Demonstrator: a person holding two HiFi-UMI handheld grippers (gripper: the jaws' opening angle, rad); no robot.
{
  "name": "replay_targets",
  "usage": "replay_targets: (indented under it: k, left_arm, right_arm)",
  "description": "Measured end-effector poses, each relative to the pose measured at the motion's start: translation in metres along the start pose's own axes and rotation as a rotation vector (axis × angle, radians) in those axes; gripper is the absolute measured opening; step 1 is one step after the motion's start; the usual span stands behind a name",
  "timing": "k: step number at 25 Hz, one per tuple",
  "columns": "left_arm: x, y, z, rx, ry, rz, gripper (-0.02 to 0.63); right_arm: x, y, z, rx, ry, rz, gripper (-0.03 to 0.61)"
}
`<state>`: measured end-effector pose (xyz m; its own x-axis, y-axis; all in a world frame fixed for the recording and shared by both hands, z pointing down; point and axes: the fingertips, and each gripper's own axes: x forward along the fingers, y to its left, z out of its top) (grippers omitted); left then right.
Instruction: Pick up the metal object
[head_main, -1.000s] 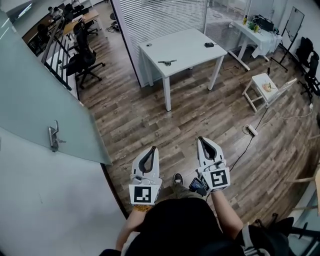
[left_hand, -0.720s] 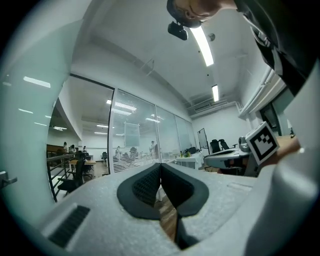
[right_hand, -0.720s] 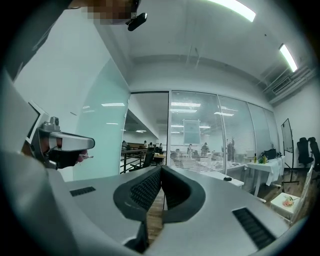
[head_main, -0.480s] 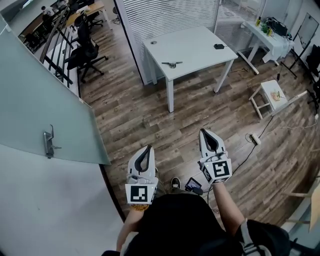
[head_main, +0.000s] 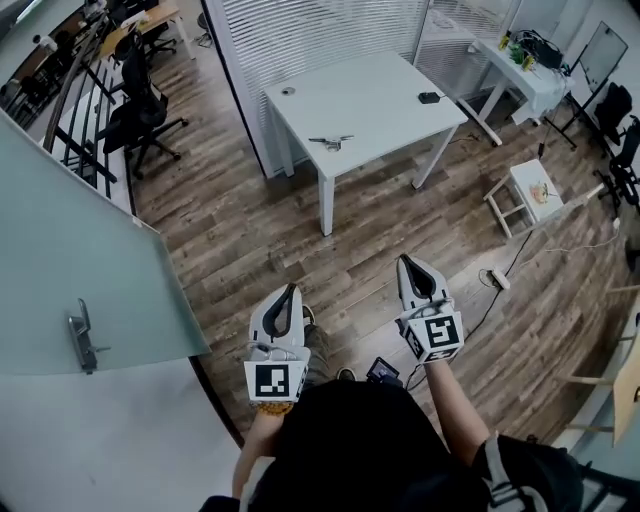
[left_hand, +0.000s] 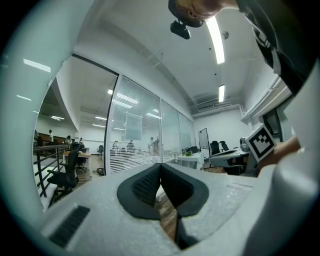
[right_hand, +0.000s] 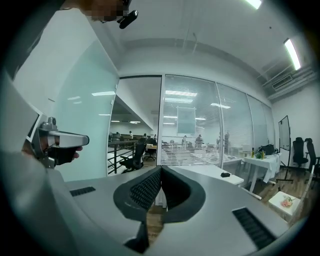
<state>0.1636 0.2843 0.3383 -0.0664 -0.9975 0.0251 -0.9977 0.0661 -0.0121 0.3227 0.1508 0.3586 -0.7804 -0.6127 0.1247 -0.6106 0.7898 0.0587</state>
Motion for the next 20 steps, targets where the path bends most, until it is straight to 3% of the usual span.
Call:
replay_targets:
  k: [6,12,20]
  left_arm:
    - [0.075,0.07,0.003,0.009,0.018,-0.079,0.015]
    - [0.135,0.143,-0.007,-0.035,0.047,-0.127,0.015]
    - [0.21,0.174,-0.015,-0.033,0.05,-0.211,0.015]
  right_arm:
    - [0.091,-0.014,0.017,-0.023,0.045,-0.038,0.002]
    - [0.184,-0.019,0.031,-0.018,0.052,-0.076,0.002]
    - [0.25,-0.049,0.019,0.026,0.08,-0.153,0.002]
